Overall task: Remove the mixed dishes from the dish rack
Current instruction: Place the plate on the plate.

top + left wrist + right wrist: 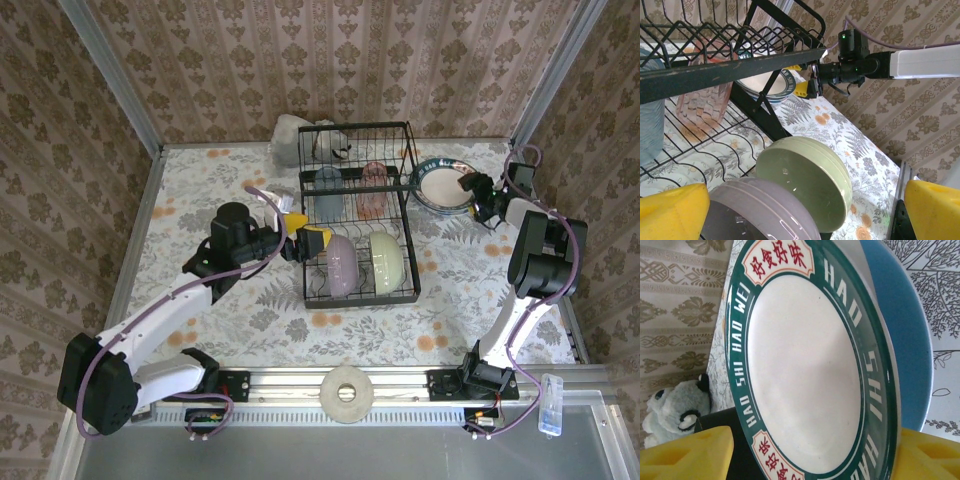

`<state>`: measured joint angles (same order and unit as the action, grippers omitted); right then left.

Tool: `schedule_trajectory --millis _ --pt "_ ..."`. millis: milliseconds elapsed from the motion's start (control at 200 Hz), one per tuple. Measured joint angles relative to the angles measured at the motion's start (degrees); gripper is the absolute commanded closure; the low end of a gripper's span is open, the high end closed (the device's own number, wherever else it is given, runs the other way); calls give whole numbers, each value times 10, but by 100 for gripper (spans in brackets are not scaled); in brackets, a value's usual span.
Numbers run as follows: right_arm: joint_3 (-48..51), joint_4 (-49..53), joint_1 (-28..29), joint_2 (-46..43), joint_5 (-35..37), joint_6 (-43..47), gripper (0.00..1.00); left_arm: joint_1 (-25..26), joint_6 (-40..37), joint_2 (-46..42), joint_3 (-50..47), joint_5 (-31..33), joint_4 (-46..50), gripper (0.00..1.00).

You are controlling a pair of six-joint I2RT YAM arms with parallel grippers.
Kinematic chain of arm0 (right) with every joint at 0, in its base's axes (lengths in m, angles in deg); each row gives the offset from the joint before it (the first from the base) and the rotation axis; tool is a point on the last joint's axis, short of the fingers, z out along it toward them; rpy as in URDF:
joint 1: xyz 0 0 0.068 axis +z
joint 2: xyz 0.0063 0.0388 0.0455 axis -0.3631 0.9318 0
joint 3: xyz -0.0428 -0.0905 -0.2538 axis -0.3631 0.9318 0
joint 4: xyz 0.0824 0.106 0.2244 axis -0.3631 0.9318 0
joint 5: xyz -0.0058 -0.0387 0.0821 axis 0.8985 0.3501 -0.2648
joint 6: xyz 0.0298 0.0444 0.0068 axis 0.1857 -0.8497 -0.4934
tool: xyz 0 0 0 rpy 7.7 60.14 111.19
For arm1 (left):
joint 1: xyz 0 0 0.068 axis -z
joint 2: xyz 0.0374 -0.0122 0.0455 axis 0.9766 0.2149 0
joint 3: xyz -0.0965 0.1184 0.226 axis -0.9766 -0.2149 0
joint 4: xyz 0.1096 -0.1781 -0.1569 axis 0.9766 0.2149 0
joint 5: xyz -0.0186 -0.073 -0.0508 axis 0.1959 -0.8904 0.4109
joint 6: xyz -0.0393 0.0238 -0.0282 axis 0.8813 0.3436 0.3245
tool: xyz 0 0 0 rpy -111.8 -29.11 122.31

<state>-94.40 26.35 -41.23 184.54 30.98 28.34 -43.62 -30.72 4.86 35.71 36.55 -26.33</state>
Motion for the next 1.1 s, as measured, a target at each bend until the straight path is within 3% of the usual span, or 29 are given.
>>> schedule_trajectory --millis 205,410,605,900,1100 --pt "-46 115 -1 0 35 19 0 0 0 0 9 7 46 1" --pt "-56 191 -1 -11 71 30 0 0 3 -10 42 24 129 3" --pt "-56 232 -1 -38 100 37 0 0 13 -24 99 57 266 6" --pt "17 230 15 -187 148 38 0 1 51 -28 146 85 448 13" --pt "71 218 41 -269 168 45 0 15 86 -28 146 84 491 18"
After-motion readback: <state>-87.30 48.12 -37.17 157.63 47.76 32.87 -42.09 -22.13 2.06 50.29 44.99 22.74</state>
